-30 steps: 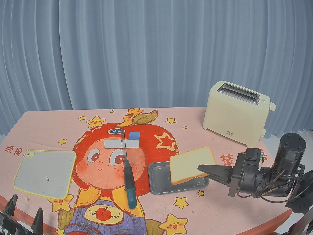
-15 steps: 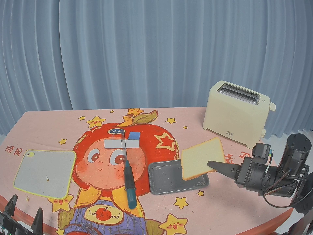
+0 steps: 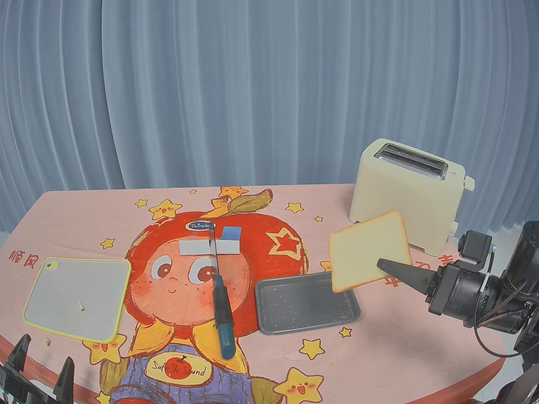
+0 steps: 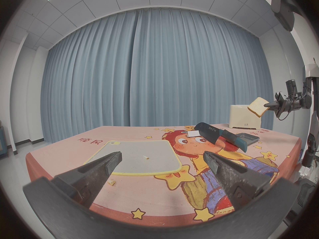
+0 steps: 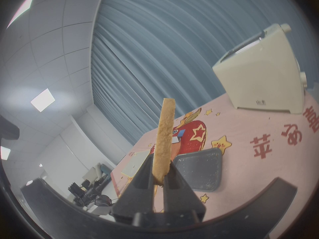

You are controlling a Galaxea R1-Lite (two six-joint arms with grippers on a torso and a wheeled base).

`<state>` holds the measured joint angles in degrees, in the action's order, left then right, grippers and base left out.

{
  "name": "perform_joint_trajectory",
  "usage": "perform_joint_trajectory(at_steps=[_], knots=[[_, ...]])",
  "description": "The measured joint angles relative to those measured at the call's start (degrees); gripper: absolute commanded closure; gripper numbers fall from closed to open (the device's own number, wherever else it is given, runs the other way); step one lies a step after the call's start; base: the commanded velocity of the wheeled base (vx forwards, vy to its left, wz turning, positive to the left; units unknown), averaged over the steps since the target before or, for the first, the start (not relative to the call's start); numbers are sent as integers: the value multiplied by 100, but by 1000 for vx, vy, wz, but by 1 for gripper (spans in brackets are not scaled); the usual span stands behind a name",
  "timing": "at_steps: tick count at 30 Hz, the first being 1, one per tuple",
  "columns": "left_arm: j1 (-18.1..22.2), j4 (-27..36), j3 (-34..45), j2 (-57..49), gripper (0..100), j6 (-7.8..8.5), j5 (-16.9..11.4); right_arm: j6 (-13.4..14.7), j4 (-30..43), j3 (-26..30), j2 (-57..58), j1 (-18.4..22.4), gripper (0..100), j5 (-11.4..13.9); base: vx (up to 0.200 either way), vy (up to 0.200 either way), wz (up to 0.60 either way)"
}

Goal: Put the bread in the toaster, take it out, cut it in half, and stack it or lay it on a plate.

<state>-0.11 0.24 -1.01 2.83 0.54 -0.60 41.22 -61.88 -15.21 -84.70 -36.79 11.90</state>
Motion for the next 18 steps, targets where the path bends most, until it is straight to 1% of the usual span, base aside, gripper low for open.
perform_joint_trajectory(at_steps=[2, 7, 9, 11, 12, 15, 18], knots=[[0, 0, 0, 0, 0, -2, 0, -173, 0, -2, 59, 60, 100, 13, 0, 0, 0], [0, 2, 0, 0, 0, 0, 0, -433, 0, -2, 258, 196, 100, 39, 0, 0, 0], [0, 2, 0, 0, 0, 0, 0, -608, 5, 4, 322, 240, 100, 44, 0, 0, 0], [0, 2, 0, 0, 0, 0, -2, -864, 9, 15, 374, 306, 100, 46, 0, 0, 0], [4, 2, 0, 0, 0, 0, -2, -1054, 9, 22, 397, 361, 100, 46, 0, 0, 0], [4, 0, 0, 0, 0, 0, -2, -1495, 11, 48, 441, 518, 100, 50, 0, 0, 0], [4, 2, 0, 0, 0, 0, -2, -1776, 9, 74, 474, 672, 100, 59, 0, 0, 0]])
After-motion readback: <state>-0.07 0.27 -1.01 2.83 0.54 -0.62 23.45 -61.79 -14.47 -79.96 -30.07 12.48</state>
